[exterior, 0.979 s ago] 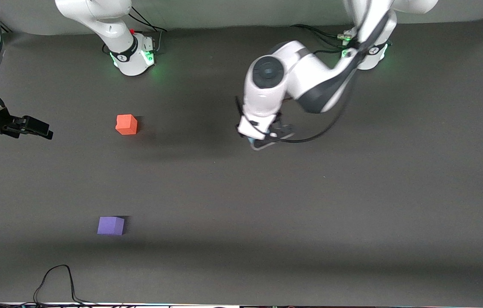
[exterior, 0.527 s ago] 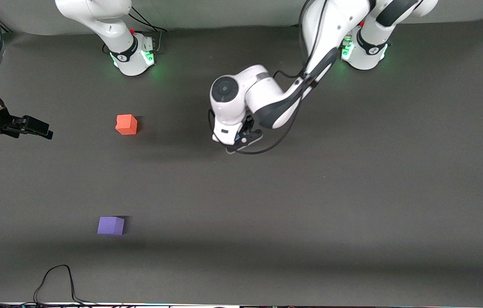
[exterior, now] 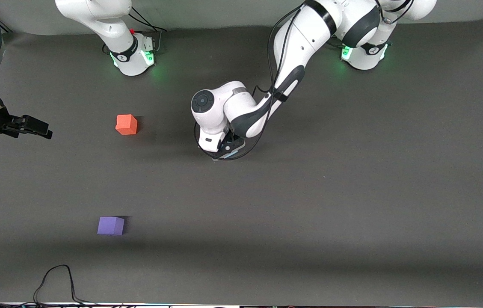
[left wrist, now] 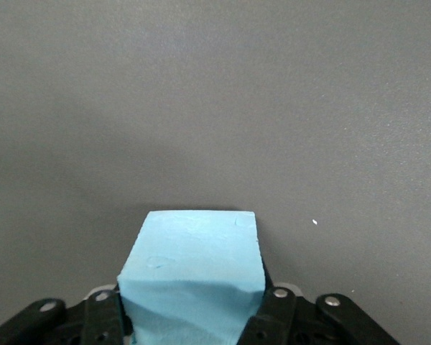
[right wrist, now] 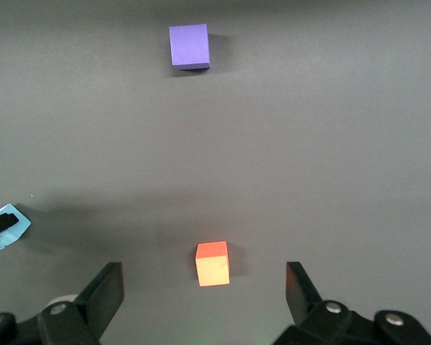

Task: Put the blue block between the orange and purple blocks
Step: 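Set the light blue cube down and open the left gripper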

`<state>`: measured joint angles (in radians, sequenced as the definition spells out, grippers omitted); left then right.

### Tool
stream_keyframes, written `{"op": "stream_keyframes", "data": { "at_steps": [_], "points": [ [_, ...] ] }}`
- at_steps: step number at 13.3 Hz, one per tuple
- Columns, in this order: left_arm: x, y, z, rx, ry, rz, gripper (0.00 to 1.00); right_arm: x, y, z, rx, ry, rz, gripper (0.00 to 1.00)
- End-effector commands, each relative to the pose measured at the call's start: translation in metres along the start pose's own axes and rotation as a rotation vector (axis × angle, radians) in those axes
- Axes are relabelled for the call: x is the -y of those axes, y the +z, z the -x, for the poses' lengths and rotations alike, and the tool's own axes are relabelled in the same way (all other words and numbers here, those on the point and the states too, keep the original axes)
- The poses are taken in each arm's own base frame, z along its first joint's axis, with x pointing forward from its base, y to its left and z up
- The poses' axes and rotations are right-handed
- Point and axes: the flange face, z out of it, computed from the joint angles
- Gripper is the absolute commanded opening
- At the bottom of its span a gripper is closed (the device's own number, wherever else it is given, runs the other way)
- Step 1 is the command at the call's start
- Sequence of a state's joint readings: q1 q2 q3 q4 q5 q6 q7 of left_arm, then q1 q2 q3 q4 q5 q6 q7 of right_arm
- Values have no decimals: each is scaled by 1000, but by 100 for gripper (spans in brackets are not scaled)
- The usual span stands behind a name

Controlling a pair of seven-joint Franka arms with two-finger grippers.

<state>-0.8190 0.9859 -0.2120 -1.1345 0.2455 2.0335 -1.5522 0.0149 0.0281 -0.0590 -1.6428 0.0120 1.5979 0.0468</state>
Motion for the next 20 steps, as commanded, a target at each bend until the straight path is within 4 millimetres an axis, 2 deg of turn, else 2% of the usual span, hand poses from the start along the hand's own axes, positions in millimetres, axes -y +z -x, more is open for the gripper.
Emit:
{"op": "stream_keyframes", "data": {
  "at_steps": [1, 2, 3, 4, 7, 8, 9, 10, 11, 12, 14, 16, 18, 20],
  "points": [
    [2, -7, -10, -34, -17, -48, 100, 1, -8, 3, -2, -22, 0, 100],
    [12, -21, -32, -43, -18, -107, 100, 2, -8, 3, -2, -24, 0, 100],
    [26, -37, -64, -19, 4, -149, 100, 1, -8, 3, -2, -22, 0, 100],
    [39, -73, -85, 0, 40, -164, 100, 0, -8, 4, -1, -21, -1, 100],
    [102, -175, -177, 112, 63, -116, 100, 1, -14, 10, -7, -24, -2, 100],
    [134, -200, -207, 118, 87, -97, 100, 2, -13, 12, 11, -25, -1, 100],
    [176, -227, -252, 110, 97, -73, 100, 2, -13, 12, 15, -27, -1, 100],
    [213, -248, -285, 111, 121, -57, 100, 3, -14, 12, 13, -29, -1, 100],
    [247, -262, -318, 116, 139, -56, 100, 3, -14, 12, 13, -29, -1, 100],
    [277, -275, -341, 118, 148, -52, 100, 3, -14, 12, 12, -29, -1, 100],
    [323, -299, -370, 99, 212, -35, 100, 4, -11, 11, 18, -32, 0, 100],
    [377, -313, -396, 94, 281, -27, 100, 7, -10, 11, 19, -33, 0, 100],
    [417, -323, -403, 89, 369, -29, 100, 11, -7, 8, 16, -33, -38, 100],
    [457, -325, -418, 92, 444, -26, 100, 12, -6, 7, 17, -33, -48, 100]
  ]
}}
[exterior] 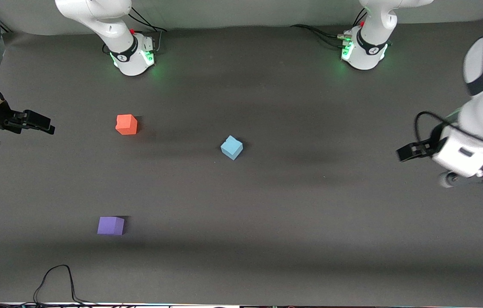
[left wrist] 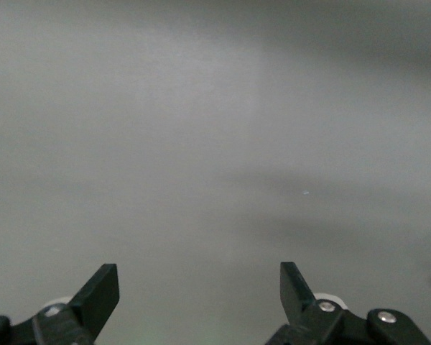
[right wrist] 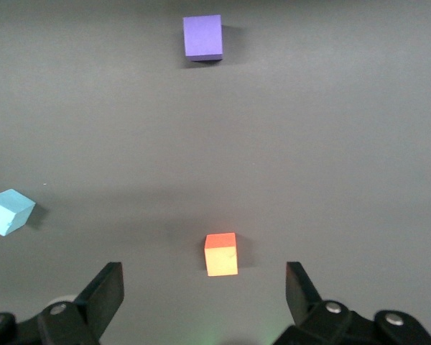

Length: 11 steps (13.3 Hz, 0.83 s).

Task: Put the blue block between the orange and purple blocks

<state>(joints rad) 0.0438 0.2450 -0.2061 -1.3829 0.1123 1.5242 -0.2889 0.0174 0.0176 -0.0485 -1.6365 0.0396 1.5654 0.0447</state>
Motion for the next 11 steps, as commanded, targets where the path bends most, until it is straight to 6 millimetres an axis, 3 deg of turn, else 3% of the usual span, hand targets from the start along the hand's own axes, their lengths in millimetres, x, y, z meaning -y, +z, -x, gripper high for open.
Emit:
{"op": "stream_keyframes", "data": {
  "at_steps": [1, 4, 11],
  "points": [
    [40, -1, 19, 12, 114, -6, 100, 3, -1, 0, -2, -19, -22, 100],
    [77, -5, 29, 8, 146, -35, 100, 3, 1, 0, 3, -19, -22, 100],
    [84, -3, 24, 2, 119, -31, 100, 5, -2, 1, -2, -12, -26, 100]
  ]
}}
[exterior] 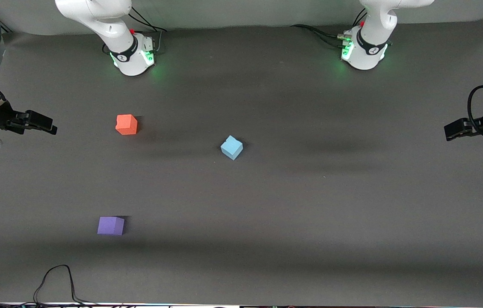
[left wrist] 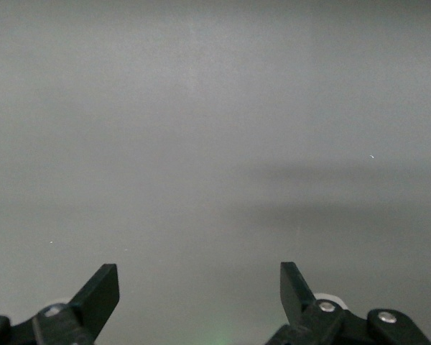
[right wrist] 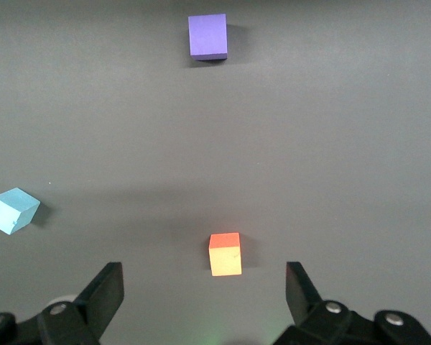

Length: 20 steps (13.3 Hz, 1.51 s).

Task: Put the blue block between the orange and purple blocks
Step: 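Reach the right gripper to the light blue cube and grasp it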

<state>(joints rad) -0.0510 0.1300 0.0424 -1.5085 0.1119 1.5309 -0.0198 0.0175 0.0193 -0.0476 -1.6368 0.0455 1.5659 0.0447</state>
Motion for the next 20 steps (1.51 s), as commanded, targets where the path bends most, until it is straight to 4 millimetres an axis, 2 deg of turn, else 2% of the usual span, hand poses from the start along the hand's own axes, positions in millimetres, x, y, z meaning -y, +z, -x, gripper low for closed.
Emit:
{"op": "stream_keyframes", "data": {
  "at_steps": [1, 2, 3, 4, 8, 10, 12, 14, 15, 17, 19, 20],
  "points": [
    [-2, -2, 6, -16, 1, 10, 100, 17, -2, 2, -2, -21, -45, 100],
    [-6, -3, 4, -21, -1, -1, 100, 36, 1, 2, 0, -36, -62, 100],
    [-3, -7, 4, -26, -9, 10, 100, 46, 2, 2, -2, -13, -63, 100],
    [-1, -11, 4, -32, -16, 14, 100, 70, 6, 3, -7, 4, -62, 100],
    [6, -18, 6, -48, -31, 15, 100, 186, 44, 2, -29, 84, -57, 100],
    [21, -29, 9, -71, -54, 20, 100, 242, 76, 7, -10, 126, -57, 100],
    [19, -32, 9, -78, -50, 15, 100, 282, 108, 11, 4, 85, -54, 100],
    [22, -41, 16, -88, -50, 8, 100, 328, 153, 17, -2, 61, -81, 100],
    [22, -46, 15, -108, -50, 10, 100, 348, 178, 21, 6, 116, -104, 100],
    [26, -62, 17, -140, -62, 11, 100, 368, 210, 34, 23, 220, -101, 100],
    [23, -65, 17, -145, -58, 0, 100, 397, 245, 53, 16, 353, -97, 100],
    [25, -66, 17, -148, -58, -3, 100, 403, 265, 57, 19, 395, -88, 100]
  ]
}}
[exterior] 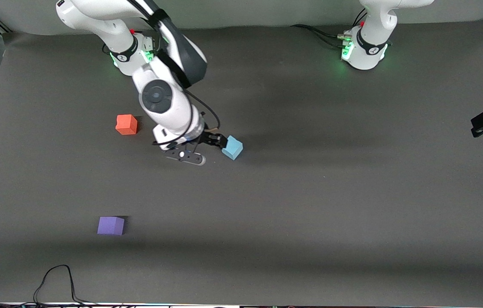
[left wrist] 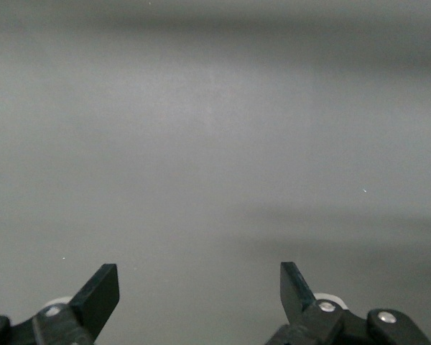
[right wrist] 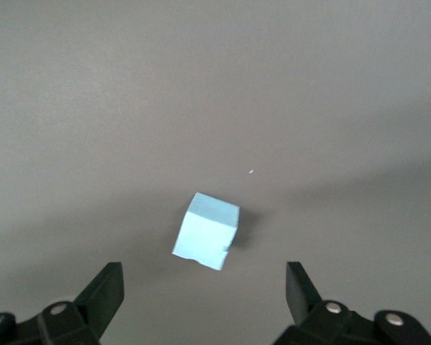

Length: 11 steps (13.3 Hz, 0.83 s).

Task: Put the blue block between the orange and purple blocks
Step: 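Reach the right gripper to the light blue cube and grasp it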

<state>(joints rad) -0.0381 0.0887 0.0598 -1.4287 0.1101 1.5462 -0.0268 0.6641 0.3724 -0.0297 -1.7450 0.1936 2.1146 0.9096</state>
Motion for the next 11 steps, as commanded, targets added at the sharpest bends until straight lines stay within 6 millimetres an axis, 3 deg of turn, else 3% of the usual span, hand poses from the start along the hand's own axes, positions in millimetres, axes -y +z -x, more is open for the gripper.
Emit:
{"op": "stream_keyframes", "data": {
  "at_steps": [1, 3, 4, 5, 11],
  "points": [
    [4, -9, 3, -19, -12, -7, 100, 13, 52, 20, 10, 133, 20, 100],
    [1, -10, 6, -18, -6, -6, 100, 15, 104, 18, 0, 206, 39, 100],
    [1, -12, 7, -23, -9, 3, 100, 15, 117, 19, -3, 234, 43, 100],
    [2, -12, 6, -29, -13, 11, 100, 21, 128, 29, -15, 247, 29, 100],
    [-1, 3, 14, 1, -9, 16, 100, 19, 171, 38, -15, 273, 64, 98]
  ]
}}
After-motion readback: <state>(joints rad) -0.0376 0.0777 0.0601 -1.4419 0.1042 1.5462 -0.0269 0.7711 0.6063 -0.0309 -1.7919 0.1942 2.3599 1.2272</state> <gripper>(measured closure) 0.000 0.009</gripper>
